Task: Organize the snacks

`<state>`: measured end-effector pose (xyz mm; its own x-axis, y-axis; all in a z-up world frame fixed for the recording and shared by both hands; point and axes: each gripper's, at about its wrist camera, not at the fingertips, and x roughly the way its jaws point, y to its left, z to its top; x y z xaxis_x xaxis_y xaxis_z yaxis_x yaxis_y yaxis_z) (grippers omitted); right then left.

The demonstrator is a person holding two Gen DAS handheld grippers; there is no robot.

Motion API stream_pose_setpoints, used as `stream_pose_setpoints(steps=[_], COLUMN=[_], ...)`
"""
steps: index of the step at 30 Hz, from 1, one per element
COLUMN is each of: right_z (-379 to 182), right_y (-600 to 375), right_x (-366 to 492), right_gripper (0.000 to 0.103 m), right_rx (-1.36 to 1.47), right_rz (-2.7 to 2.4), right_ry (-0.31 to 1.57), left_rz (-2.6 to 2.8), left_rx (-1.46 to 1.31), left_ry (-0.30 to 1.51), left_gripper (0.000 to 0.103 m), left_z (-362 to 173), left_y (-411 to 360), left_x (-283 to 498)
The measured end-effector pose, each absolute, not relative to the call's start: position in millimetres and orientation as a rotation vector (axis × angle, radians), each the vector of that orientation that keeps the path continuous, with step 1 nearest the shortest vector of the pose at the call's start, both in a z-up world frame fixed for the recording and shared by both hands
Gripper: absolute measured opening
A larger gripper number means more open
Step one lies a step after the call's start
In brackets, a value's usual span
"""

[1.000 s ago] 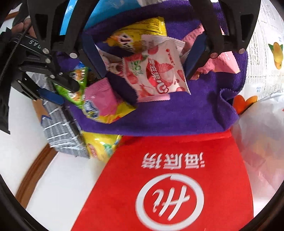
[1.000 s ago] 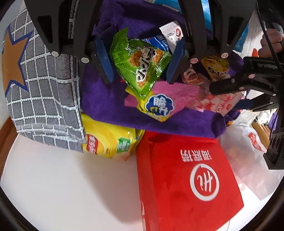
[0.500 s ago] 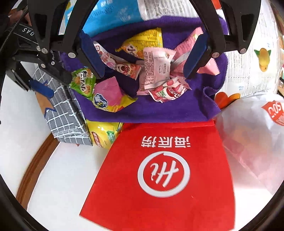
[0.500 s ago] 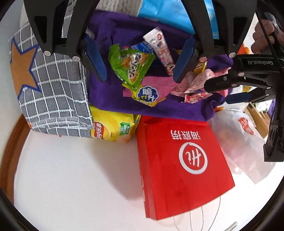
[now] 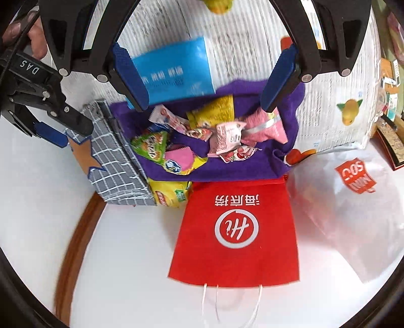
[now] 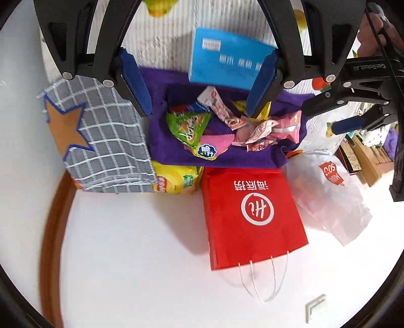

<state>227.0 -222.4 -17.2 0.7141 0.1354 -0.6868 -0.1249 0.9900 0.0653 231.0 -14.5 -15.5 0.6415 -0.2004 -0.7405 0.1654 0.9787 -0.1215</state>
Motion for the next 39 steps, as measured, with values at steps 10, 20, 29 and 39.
stream_pose_setpoints(steps=[10,20,29,39], right_z=[-5.3,-4.4,-1.6,0.7], right_y=[-238.2,-250.0,-262.1,-257.8], right_x=[135.8,61.7,17.5,2.8], right_gripper=[0.093,0.099,0.103,0.103], right_rx=[0.074,0.063,0.079,0.047], right_rz=[0.09,0.065,0.055,0.055], right_ry=[0.717,0.676,0.642,0.62], left_rz=[-0.178,-0.151,-0.151,-0.13], left_rx=[-0.031,-0.03,-0.02,-0.002], left_ry=[0.754,0.69,0.642,0.635], left_gripper=[0.095,0.095,0.098,0.098], left_z=[2.8,7.0,14.0,14.1], left_y=[-23.4,-36.9,-49.1,-52.4], left_x=[143.2,69.7,26.1,18.6])
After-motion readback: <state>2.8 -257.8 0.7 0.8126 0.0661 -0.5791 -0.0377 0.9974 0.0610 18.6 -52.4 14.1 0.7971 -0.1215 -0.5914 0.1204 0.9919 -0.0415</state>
